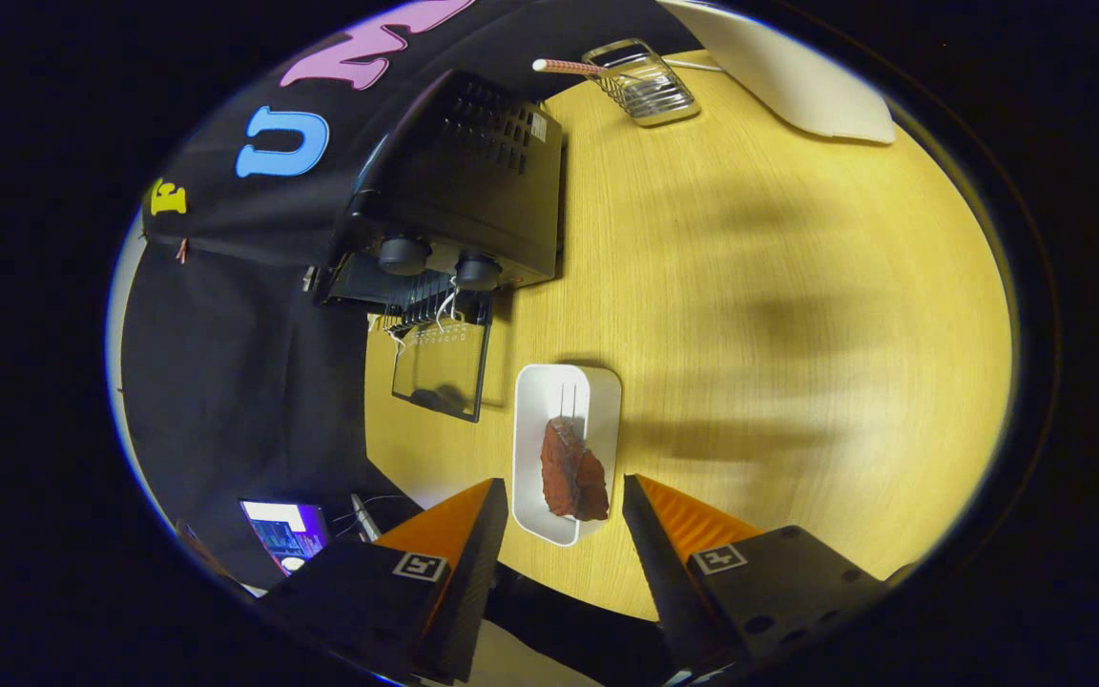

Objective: Open the toaster oven, put the food inside, and close the toaster oven door.

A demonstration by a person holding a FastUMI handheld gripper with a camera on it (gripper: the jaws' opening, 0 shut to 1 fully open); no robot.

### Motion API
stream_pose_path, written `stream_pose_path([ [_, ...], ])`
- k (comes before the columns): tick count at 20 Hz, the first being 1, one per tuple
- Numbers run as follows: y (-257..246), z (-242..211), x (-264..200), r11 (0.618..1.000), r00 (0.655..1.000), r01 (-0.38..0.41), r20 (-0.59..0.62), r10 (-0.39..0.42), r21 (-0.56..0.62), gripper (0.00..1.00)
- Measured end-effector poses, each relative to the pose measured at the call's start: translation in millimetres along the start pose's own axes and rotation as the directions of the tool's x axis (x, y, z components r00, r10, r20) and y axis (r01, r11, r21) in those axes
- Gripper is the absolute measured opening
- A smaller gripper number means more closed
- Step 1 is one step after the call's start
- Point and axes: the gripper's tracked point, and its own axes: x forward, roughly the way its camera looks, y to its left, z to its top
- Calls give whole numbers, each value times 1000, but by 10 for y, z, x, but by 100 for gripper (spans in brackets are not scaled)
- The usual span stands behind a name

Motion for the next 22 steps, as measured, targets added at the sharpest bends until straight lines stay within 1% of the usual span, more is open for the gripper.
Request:
stream_pose_path([
  [1,-12,5,31,1000,1000,-5,-14,5,-6,78],
  [4,-12,31,63,1000,1000,-19,-23,19,13,58],
  [6,-103,21,82,1000,1000,4,-25,-4,4,36],
  [8,-98,-19,27,1000,999,6,-31,-6,-20,21],
  [9,-86,-16,79,999,1000,6,-17,-6,-35,18],
  [10,-75,-7,26,999,1000,18,6,-18,-46,18],
  [11,-45,16,-18,999,999,22,35,-20,-49,15],
  [14,197,72,-226,999,990,-4,138,9,-32,15],
  [16,358,69,-352,999,977,0,211,10,-44,15],
  [18,569,47,-449,999,957,-4,289,18,-48,15],
  [22,982,-74,-407,997,923,17,385,14,-77,15],
])
